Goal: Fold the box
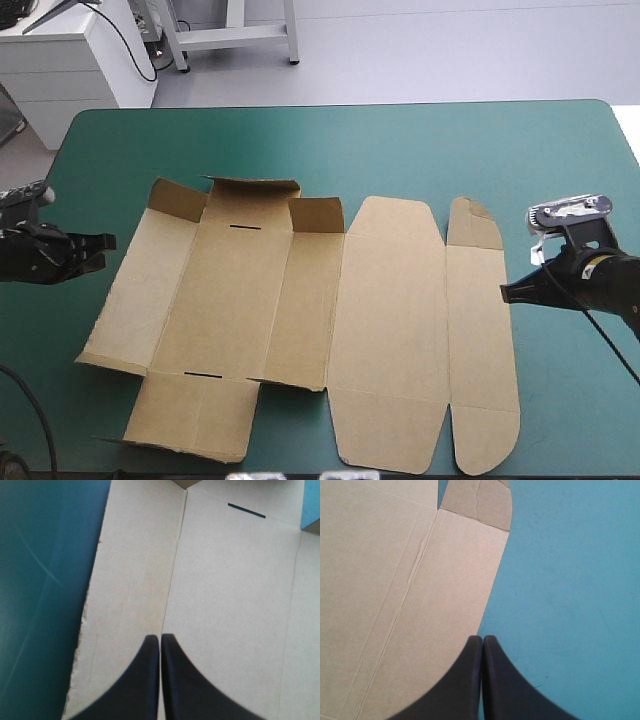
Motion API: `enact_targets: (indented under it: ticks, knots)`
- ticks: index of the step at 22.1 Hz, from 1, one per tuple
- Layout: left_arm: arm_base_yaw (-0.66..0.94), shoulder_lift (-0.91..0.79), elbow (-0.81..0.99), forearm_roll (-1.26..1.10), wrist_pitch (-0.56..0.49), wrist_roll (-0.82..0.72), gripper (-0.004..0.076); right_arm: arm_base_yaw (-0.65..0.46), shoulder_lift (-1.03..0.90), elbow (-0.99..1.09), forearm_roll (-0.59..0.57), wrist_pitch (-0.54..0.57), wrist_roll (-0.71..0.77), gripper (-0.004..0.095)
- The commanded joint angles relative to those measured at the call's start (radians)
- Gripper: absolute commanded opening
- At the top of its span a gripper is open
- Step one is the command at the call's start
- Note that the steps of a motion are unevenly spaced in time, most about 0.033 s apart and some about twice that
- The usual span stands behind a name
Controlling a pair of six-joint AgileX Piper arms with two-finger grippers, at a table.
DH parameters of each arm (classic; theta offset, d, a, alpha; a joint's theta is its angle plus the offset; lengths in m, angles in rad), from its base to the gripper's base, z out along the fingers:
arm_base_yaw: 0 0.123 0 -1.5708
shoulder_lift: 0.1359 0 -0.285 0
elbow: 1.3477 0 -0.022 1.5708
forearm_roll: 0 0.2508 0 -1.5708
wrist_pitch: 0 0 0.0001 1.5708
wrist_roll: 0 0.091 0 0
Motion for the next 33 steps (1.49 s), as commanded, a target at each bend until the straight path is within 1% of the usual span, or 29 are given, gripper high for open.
enact_targets:
  ticks: [1, 4, 6, 9, 12, 13, 15, 17, 18, 19, 22, 26, 29, 30, 33]
  knots:
    - [0.098, 0.017, -0.035, -0.112, 0.059, 0.102, -0.0007, -0.011, -0.015, -0.026, -0.005, -0.056, -0.014, -0.0021]
    - [0.130, 0.048, -0.035, -0.086, 0.079, 0.128, -0.0007, -0.011, -0.015, -0.026, -0.005, -0.066, -0.016, -0.0021]
    - [0.135, 0.071, -0.035, -0.027, 0.070, 0.138, -0.0007, -0.011, -0.015, -0.026, -0.005, -0.066, -0.016, -0.0021]
    - [0.135, 0.081, -0.035, -0.014, 0.013, 0.142, -0.0007, -0.011, -0.015, -0.025, 0.015, -0.079, -0.016, -0.0021]
    - [0.135, 0.081, -0.035, -0.014, 0.021, 0.146, 0.0013, -0.011, -0.015, -0.025, 0.021, -0.083, -0.034, -0.0021]
    - [0.135, 0.081, -0.035, -0.014, 0.021, 0.129, 0.0069, -0.011, -0.015, -0.025, 0.021, -0.083, -0.035, -0.0021]
    - [0.135, 0.081, -0.035, -0.014, 0.000, 0.153, 0.0207, -0.011, -0.015, -0.025, 0.021, -0.083, -0.053, -0.0021]
    - [0.135, 0.083, -0.031, -0.014, -0.017, 0.130, 0.0395, -0.011, -0.015, -0.025, 0.021, -0.085, -0.053, -0.0021]
    - [0.135, 0.088, -0.031, -0.010, -0.017, 0.130, 0.0470, -0.011, -0.015, -0.025, 0.021, -0.086, -0.055, -0.0021]
    - [0.135, 0.096, -0.031, -0.001, -0.017, 0.130, 0.0496, -0.011, -0.015, -0.025, 0.021, -0.086, -0.055, -0.0021]
    - [0.135, 0.130, -0.017, -0.001, 0.003, 0.156, 0.0482, -0.011, -0.015, -0.025, 0.021, -0.084, -0.055, -0.0021]
    - [0.135, 0.177, 0.065, -0.003, 0.018, 0.214, 0.0477, -0.011, -0.015, -0.023, 0.021, -0.078, -0.055, -0.0021]
    - [0.135, 0.224, 0.141, -0.023, 0.077, 0.349, 0.0477, -0.011, -0.015, -0.023, 0.021, -0.078, -0.055, -0.0021]
    - [0.135, 0.233, 0.151, -0.036, 0.082, 0.375, 0.0477, -0.011, -0.015, -0.023, 0.021, -0.078, -0.055, -0.0021]
    - [0.135, 0.267, 0.158, -0.083, 0.062, 0.389, 0.0477, -0.011, -0.015, -0.023, 0.022, -0.078, -0.055, -0.0021]
